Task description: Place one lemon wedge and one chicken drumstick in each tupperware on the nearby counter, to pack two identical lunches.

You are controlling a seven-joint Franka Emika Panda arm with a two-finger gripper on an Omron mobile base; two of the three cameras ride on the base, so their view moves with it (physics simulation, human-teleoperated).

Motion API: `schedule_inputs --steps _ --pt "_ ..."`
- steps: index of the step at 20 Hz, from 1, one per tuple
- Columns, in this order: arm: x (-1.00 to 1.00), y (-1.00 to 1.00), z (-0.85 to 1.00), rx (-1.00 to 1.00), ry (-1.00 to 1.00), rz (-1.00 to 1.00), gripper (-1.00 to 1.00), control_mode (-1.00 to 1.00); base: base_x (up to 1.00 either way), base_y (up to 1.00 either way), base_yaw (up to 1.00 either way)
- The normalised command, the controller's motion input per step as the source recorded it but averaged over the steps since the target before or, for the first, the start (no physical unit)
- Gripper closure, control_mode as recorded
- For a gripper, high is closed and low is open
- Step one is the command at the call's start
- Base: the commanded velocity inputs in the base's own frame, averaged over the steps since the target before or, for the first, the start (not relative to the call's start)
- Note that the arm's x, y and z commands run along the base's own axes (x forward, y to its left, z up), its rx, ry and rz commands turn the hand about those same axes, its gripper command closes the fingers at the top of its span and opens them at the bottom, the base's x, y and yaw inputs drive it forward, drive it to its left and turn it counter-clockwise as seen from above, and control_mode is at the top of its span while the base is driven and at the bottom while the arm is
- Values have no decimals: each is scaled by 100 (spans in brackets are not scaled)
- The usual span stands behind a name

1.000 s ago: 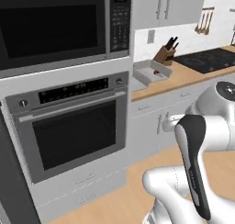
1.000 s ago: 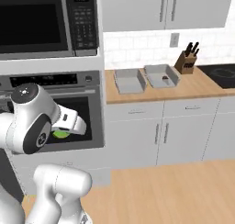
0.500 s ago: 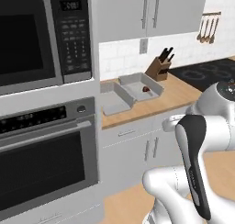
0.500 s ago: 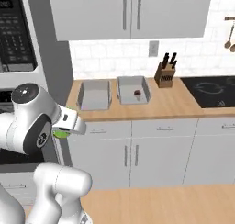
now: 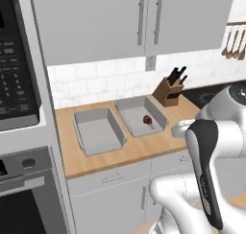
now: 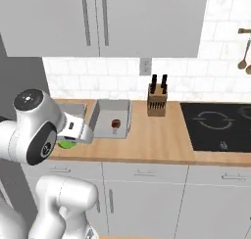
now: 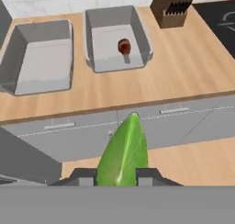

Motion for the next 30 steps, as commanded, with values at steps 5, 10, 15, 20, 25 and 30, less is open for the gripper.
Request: schedule_inputs --steps 5,10,15,20,25,30 --pt "0 0 0 0 0 0 100 100 100 -6 32" --pt "98 5 -54 4 18 29 100 -100 0 0 0" --pt "88 0 -49 3 6 17 100 -100 0 0 0" --pt "73 0 -57 0 0 6 100 -100 0 0 0" --pt "62 0 -45 0 0 1 100 -100 0 0 0" --pt "62 0 -50 0 0 1 100 -100 0 0 0"
